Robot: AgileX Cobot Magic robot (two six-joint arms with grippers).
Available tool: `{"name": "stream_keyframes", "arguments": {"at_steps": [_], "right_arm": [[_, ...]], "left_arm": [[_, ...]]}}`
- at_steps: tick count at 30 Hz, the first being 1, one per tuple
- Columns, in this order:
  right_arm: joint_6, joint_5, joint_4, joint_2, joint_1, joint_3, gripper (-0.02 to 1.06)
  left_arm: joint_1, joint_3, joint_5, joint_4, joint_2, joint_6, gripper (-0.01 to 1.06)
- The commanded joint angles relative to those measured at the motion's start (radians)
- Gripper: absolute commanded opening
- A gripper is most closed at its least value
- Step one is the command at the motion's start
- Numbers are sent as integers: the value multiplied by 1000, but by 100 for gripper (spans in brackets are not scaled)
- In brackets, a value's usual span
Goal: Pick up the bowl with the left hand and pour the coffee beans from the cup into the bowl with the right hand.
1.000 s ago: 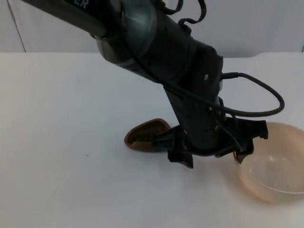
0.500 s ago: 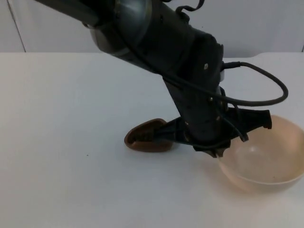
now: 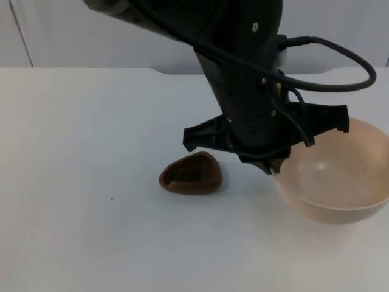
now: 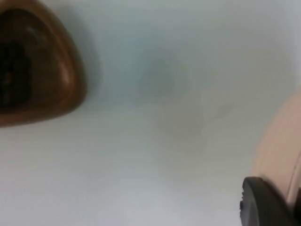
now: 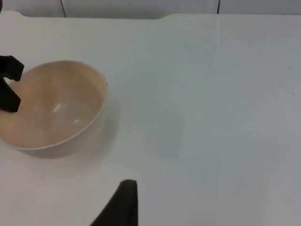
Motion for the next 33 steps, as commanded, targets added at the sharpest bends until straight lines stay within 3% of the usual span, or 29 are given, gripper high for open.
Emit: {"name": "stream_keyframes", "arguments": {"at_steps": [1, 8, 17, 21, 28, 33], "right_arm": [[-3, -11, -6, -4, -5, 8, 105], [-3, -11, -6, -4, -5, 8, 105], [-3, -11, -6, -4, -5, 8, 105], [-3, -11, -6, -4, -5, 8, 105], [-3, -11, -6, -4, -5, 8, 105], [-3, -11, -6, -4, -5, 8, 105]], "left_arm": [[19, -4, 60, 17, -17, 12, 0], [38, -2, 128, -7, -17, 147, 0], [94, 5, 167, -172, -29, 367, 0], [142, 74, 126, -265, -73, 443, 0], [211, 261, 41, -284, -187, 448, 0], [316, 429, -40, -325, -317, 448, 0]]}}
